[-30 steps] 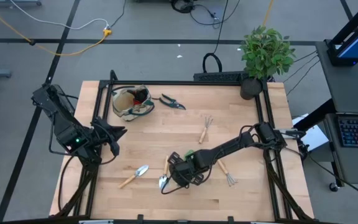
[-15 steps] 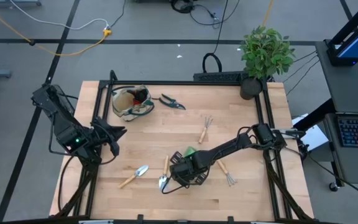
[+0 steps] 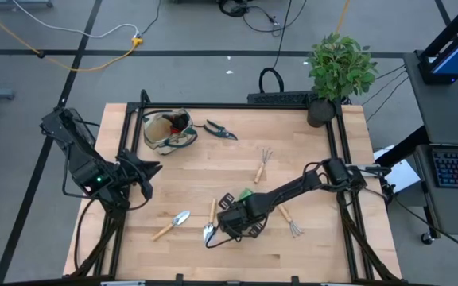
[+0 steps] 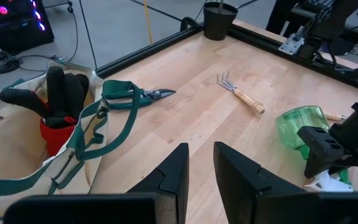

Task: Pick & Place Garden tools in Gardening bag
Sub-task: Put the green spray bottle into the gardening bag

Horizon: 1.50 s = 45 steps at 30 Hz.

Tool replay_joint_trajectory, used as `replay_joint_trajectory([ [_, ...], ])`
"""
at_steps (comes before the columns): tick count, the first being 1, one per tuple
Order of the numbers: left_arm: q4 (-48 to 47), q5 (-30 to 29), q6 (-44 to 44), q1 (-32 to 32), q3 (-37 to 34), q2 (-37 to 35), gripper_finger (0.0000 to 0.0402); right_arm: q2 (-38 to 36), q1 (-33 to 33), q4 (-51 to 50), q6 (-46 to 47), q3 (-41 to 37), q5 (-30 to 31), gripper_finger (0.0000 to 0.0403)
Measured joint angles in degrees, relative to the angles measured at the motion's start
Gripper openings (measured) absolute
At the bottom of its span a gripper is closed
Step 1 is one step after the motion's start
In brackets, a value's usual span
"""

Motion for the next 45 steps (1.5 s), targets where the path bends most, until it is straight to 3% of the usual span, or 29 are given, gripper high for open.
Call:
replay_joint_trajectory([
  [16, 0.08, 2.81, 1.32, -0.01, 0.00, 0.00, 0.0077, 0.26, -1.50, -1.16, 8.11, 12.26, 0.08, 0.0131],
  [26, 0.68, 4.13, 1.88, 0.01, 0.00, 0.00, 0.0077, -5.99, -4.49, 4.20, 14.67, 14.74, -4.16, 0.0131],
  [34, 6.43, 4.02, 8.96, 0.44, 0.00, 0.00, 0.0077, -11.60, -9.80, 16.18, 27.33, 14.77, -17.26, 0.0130],
  [45, 11.76, 2.85, 8.90, 3.84, 0.00, 0.00, 0.0077, -12.81, -16.74, 36.10, 45.57, 14.81, -37.57, 0.0130],
])
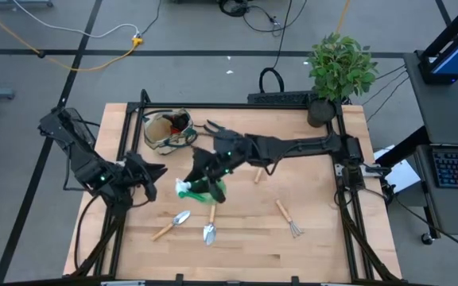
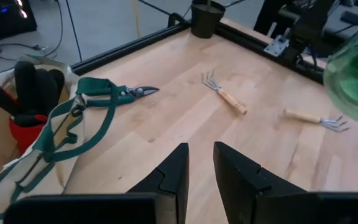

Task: Pick & Place Garden tools in Gardening bag
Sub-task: Put the green spray bottle into the gardening bag

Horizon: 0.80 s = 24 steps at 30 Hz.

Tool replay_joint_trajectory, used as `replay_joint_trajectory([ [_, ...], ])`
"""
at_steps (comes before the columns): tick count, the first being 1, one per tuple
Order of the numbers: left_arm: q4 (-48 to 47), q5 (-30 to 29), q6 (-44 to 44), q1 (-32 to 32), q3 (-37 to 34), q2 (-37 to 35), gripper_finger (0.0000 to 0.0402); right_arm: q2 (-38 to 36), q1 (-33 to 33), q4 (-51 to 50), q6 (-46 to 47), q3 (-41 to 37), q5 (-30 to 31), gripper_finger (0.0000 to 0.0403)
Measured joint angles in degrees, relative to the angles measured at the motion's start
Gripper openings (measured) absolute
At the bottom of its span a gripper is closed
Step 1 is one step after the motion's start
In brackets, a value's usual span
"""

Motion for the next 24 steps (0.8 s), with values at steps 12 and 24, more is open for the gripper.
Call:
replay_joint_trajectory([
  [12, 13.48, -0.07, 9.28, 5.24, 0.00, 0.01, 0.0083, 0.09, -3.73, 8.84, 3.72, -0.03, -6.54, 0.0130],
  [24, 29.76, 3.66, 25.21, 13.50, 0.00, 5.12, 0.0196, 0.20, -6.43, 10.06, 3.55, -0.03, -11.96, 0.0130],
])
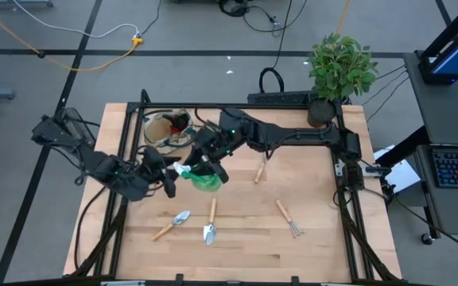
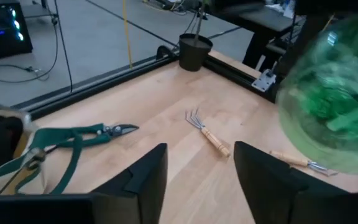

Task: Pick & Place Garden tools in Gardening bag
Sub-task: Put the green spray bottle into the gardening bag

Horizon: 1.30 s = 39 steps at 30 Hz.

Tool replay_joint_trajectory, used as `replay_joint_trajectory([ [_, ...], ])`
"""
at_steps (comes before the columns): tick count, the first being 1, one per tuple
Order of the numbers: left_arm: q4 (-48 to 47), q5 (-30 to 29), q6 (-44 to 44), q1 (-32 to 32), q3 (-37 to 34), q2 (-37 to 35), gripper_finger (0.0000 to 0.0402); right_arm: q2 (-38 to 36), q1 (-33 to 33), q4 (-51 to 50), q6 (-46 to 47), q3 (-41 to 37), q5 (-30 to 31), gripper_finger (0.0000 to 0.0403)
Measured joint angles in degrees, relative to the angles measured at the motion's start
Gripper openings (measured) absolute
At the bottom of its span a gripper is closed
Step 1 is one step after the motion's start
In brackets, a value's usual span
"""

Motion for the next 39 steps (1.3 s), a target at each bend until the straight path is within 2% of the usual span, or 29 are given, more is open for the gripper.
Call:
replay_joint_trajectory([
  [6, 5.72, 0.87, 4.64, 1.93, 0.00, 3.26, 0.0217, 0.00, -1.86, 0.85, 1.42, 0.00, -2.89, 0.0130],
  [19, 16.52, -0.03, 15.93, 2.98, -0.07, 3.01, 0.0218, -0.17, -4.55, 1.75, 2.98, -3.74, -4.37, 0.0130],
  [26, 21.41, 1.09, 19.54, 4.53, -0.04, 3.00, 0.0218, -0.18, -4.65, 7.60, 5.34, -7.55, -5.08, 0.0130],
  [31, 24.73, 4.34, 21.01, 5.41, -0.07, 3.52, 0.0218, -0.28, -4.70, 12.51, 7.81, -9.43, -7.31, 0.0130],
  [39, 26.12, 6.51, 21.06, 4.74, -0.07, 3.00, 0.0218, -0.11, -5.22, 13.64, 7.43, -10.40, -6.95, 0.0130],
])
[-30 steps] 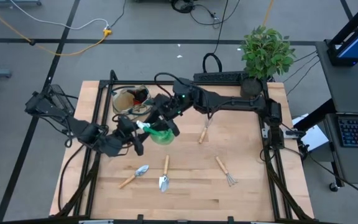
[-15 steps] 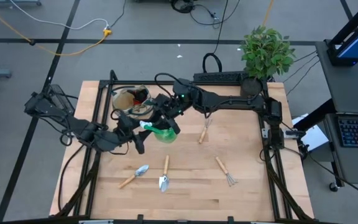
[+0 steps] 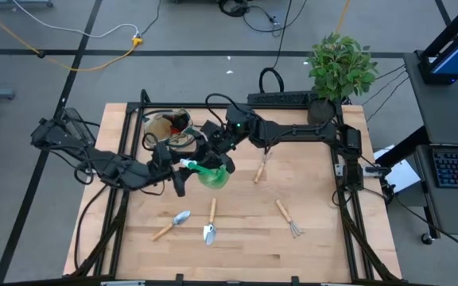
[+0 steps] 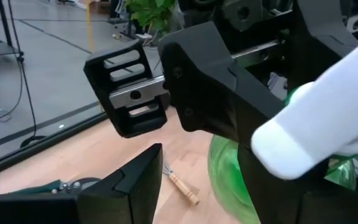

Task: Pick & Place Garden tools in Gardening bag
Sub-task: Put the green spray bottle into the gardening bag

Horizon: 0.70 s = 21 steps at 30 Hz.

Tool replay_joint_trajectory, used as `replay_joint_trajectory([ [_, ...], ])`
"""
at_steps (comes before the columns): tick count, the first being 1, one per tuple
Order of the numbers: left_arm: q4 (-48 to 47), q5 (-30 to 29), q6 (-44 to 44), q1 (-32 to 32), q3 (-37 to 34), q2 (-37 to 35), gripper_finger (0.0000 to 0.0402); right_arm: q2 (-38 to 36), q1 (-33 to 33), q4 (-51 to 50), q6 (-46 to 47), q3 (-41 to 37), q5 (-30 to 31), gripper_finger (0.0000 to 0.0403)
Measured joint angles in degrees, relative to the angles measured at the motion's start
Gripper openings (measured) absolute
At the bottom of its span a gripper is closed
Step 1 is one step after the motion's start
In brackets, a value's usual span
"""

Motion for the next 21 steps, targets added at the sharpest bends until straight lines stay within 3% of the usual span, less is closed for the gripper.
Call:
replay_joint_trajectory([
  [11, -9.61, 3.51, -6.10, -1.17, 0.16, -4.87, 0.0219, 0.51, -2.23, -0.47, 2.57, -0.24, -1.65, 0.0130],
  [21, -9.69, 3.46, -1.30, -1.13, 0.13, -8.69, 0.0219, 0.18, -2.86, -0.76, 2.79, -0.13, -5.71, 0.0130],
])
